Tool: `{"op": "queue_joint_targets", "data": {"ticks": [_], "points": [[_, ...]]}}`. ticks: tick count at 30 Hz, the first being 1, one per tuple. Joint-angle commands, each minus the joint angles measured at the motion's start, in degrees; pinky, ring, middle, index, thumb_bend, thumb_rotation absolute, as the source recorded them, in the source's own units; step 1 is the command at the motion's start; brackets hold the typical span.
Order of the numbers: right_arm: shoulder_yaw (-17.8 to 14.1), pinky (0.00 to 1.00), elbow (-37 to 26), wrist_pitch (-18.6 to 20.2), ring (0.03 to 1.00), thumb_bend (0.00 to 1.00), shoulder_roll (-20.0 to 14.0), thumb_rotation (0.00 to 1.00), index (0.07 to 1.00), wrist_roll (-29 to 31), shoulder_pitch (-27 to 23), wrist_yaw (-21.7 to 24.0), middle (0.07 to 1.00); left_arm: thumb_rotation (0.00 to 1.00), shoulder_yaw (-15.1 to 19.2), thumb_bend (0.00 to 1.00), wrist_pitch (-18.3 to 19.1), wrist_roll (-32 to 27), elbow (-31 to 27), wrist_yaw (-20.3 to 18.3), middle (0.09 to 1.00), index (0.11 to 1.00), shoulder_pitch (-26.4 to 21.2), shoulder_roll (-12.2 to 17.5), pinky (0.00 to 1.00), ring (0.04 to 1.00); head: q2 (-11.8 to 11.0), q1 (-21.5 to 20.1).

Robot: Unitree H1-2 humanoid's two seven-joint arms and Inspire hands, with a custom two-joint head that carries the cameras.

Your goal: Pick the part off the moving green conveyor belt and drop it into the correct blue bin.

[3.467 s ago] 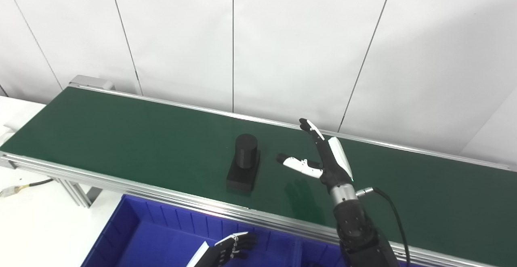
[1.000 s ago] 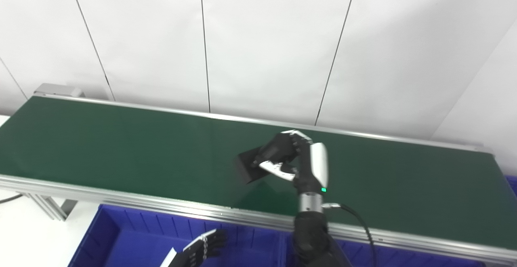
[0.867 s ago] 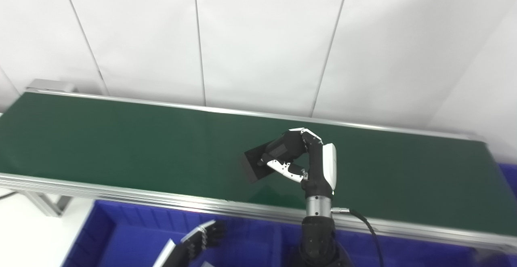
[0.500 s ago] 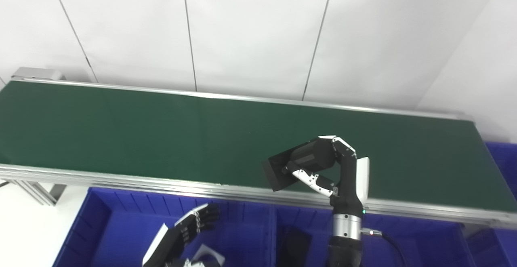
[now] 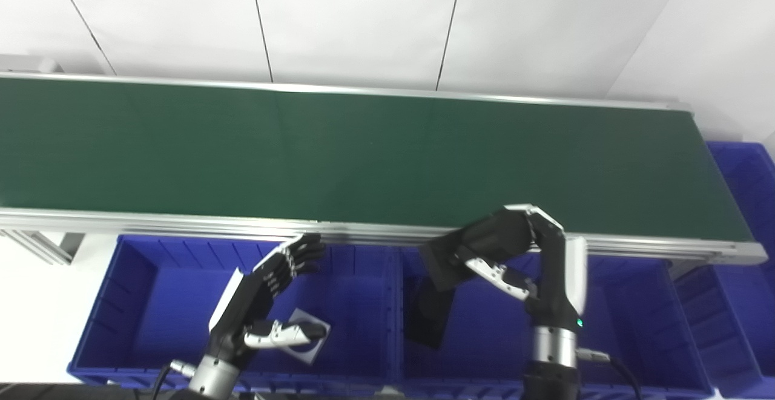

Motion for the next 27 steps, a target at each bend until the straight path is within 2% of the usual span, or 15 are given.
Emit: {"op": "queue_joint_targets", "data": {"ticks": [1, 4, 8, 10, 12, 14, 15, 17, 18, 19, 20, 21, 23, 24, 27], "points": [[-0.8, 0.27, -1.9, 1.0, 0.45, 0.51, 0.0, 0.0, 0.471, -0.8, 0.3, -0.1, 0.515, 0.33, -0.1, 0.95, -2.0, -0.6, -2.3, -0.1, 0.812, 0.816, -0.6, -0.1, 0.76, 0.807, 0.0, 0.1], [-1.4, 0.35, -0.2, 3.3, 0.424, 0.51, -0.5, 0.0, 0.487, -2.3, 1.3, 0.4, 0.529, 0.32, -0.4, 0.96, -2.0, -0.7, -2.4, -0.1, 0.809, 0.814, -0.9, -0.2, 0.75, 0.804, -0.1, 0.2], [-1.2, 0.57, 2.0, 6.1, 0.486, 0.51, -1.5, 0.0, 0.478, -4.3, 1.3, 1.4, 0.497, 0.31, -0.6, 0.95, -2.0, -0.8, -2.1, -0.2, 0.806, 0.818, -1.3, -0.1, 0.76, 0.802, -0.4, 0.4], [-0.8, 0.59, 3.4, 7.5, 0.488, 0.51, -2.0, 0.0, 0.481, -5.9, 1.0, 1.6, 0.492, 0.3, -0.6, 0.95, -2.0, -0.8, -2.0, -0.2, 0.805, 0.817, -1.5, -0.2, 0.76, 0.8, -0.7, 0.8], [0.0, 0.53, 5.0, 8.4, 0.459, 0.51, -2.7, 0.0, 0.5, -7.1, 0.4, 2.3, 0.497, 0.3, -0.6, 0.95, -2.0, -0.8, -1.9, -0.3, 0.805, 0.815, -1.7, -0.1, 0.76, 0.799, -0.8, 1.0], [0.7, 0.52, 6.4, 8.5, 0.45, 0.51, -3.2, 0.0, 0.501, -7.0, 0.0, 2.9, 0.504, 0.3, -0.5, 0.95, -2.0, -0.7, -1.7, -0.2, 0.805, 0.816, -1.7, -0.1, 0.76, 0.8, -1.1, 1.1], [1.3, 0.58, 7.3, 9.0, 0.508, 0.51, -3.5, 0.02, 0.488, -7.0, -0.4, 3.8, 0.565, 0.3, -0.4, 0.95, -2.0, -0.5, -1.7, 0.0, 0.803, 0.814, -1.7, -0.1, 0.75, 0.797, -1.1, 1.1], [2.6, 0.63, 9.1, 10.5, 0.69, 0.5, -4.3, 0.1, 0.495, -8.6, -1.4, 5.3, 0.718, 0.3, -0.3, 0.96, -2.0, -0.6, -1.6, 0.1, 0.803, 0.813, -1.6, -0.1, 0.75, 0.797, -1.2, 1.1], [3.2, 0.63, 9.9, 11.6, 0.716, 0.5, -4.5, 0.11, 0.496, -9.0, -1.9, 6.4, 0.753, 0.31, -0.2, 0.96, -2.0, -0.7, -1.6, 0.0, 0.803, 0.813, -1.6, -0.1, 0.75, 0.798, -1.2, 1.1], [3.7, 0.59, 10.5, 12.5, 0.71, 0.53, -4.7, 0.07, 0.645, -9.2, -2.3, 7.4, 0.791, 0.31, -0.2, 0.96, -2.0, -0.8, -1.6, 0.0, 0.801, 0.811, -1.7, -0.2, 0.75, 0.796, -1.3, 1.2], [4.3, 0.58, 11.1, 13.6, 0.72, 0.54, -5.0, 0.05, 0.729, -9.4, -2.8, 8.4, 0.82, 0.31, -0.1, 0.96, -2.0, -0.9, -1.5, -0.1, 0.801, 0.811, -1.7, -0.2, 0.75, 0.796, -1.3, 1.2], [5.2, 0.63, 11.5, 15.2, 0.766, 0.55, -5.4, 0.06, 0.794, -10.8, -3.2, 9.4, 0.855, 0.31, -0.1, 0.96, -2.0, -0.7, -1.5, -0.1, 0.802, 0.811, -1.7, -0.2, 0.75, 0.798, -1.3, 1.2], [7.6, 0.8, 11.7, 18.9, 0.855, 0.59, -6.5, 0.15, 0.851, -15.1, -4.0, 11.1, 0.888, 0.31, 0.0, 0.96, -2.0, -1.1, -1.4, -0.3, 0.802, 0.813, -1.8, -0.2, 0.75, 0.798, -1.3, 1.3], [8.6, 0.89, 11.4, 20.6, 0.902, 0.62, -6.9, 0.25, 0.878, -16.7, -4.3, 12.1, 0.907, 0.31, 0.1, 0.96, -2.0, -1.1, -1.4, -0.3, 0.802, 0.814, -1.8, -0.3, 0.75, 0.798, -1.3, 1.3], [10.5, 0.99, 10.6, 23.5, 0.984, 0.69, -7.5, 0.42, 0.908, -18.9, -4.4, 13.2, 0.959, 0.32, 0.3, 0.96, -2.0, -0.8, -1.3, 0.0, 0.803, 0.812, -1.6, -0.2, 0.75, 0.798, -1.5, 1.4]]}}
